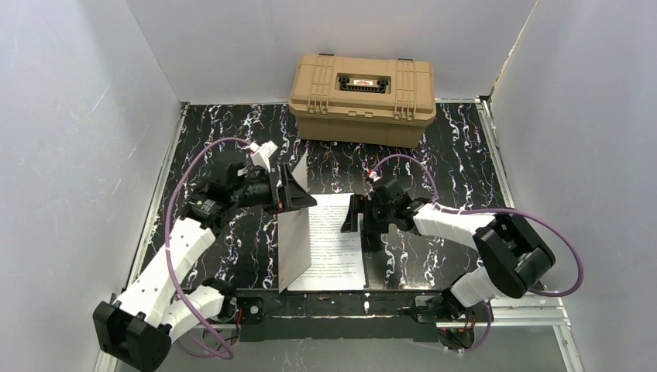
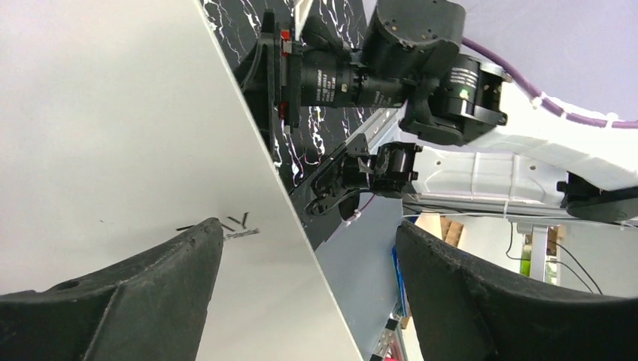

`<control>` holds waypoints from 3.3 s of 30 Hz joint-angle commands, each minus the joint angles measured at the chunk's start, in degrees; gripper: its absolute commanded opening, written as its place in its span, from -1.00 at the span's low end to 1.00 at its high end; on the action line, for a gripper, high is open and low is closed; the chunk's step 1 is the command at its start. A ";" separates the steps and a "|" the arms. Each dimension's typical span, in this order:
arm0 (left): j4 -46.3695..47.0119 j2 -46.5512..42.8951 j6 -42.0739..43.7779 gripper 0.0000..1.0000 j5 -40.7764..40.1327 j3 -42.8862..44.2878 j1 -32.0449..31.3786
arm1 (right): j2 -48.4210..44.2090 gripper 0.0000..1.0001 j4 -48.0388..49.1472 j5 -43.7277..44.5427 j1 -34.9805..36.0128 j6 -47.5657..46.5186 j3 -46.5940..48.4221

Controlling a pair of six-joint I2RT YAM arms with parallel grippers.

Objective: Put the files into the folder

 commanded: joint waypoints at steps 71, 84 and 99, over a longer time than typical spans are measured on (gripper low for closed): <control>6.75 33.15 -2.31 0.89 -20.17 -6.61 -3.33 | -2.57 0.76 4.16 8.08 -0.19 4.94 -4.63; 4.08 37.30 -1.33 0.89 -24.05 -0.01 -3.35 | 0.05 0.77 2.05 8.09 -4.02 1.56 0.35; -8.99 23.52 2.50 0.96 -33.74 6.40 -3.33 | -13.52 0.81 -14.65 24.28 -5.50 -9.24 9.48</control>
